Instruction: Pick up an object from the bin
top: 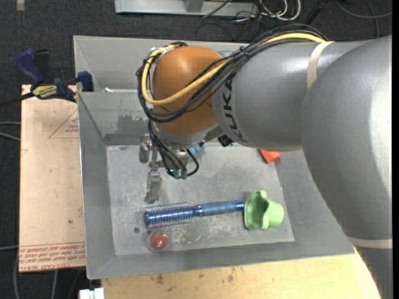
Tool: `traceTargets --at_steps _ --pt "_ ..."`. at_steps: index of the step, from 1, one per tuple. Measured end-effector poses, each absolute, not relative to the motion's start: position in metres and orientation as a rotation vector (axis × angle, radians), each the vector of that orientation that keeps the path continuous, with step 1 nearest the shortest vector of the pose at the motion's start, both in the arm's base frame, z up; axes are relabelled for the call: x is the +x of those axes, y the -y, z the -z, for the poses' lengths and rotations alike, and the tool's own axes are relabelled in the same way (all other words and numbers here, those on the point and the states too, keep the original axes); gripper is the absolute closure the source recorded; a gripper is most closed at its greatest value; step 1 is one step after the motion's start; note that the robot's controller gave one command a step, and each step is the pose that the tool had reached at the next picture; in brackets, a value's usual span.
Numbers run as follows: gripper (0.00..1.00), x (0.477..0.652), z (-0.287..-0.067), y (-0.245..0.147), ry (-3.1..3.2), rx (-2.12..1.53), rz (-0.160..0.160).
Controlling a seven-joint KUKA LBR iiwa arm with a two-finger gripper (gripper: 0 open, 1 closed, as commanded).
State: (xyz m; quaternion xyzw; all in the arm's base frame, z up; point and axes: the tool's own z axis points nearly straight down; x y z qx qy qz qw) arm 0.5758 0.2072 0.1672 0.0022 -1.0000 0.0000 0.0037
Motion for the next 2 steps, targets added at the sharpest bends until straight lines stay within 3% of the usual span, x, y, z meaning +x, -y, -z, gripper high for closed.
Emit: traceTargets --at_steps 1,2 --pt "0.00 0.4917 -0.0685 -0.1255 3.131 0.303 0.001" --pt "1.00 0.4919 -0.0699 -0.1279 3.130 0.307 0.004"
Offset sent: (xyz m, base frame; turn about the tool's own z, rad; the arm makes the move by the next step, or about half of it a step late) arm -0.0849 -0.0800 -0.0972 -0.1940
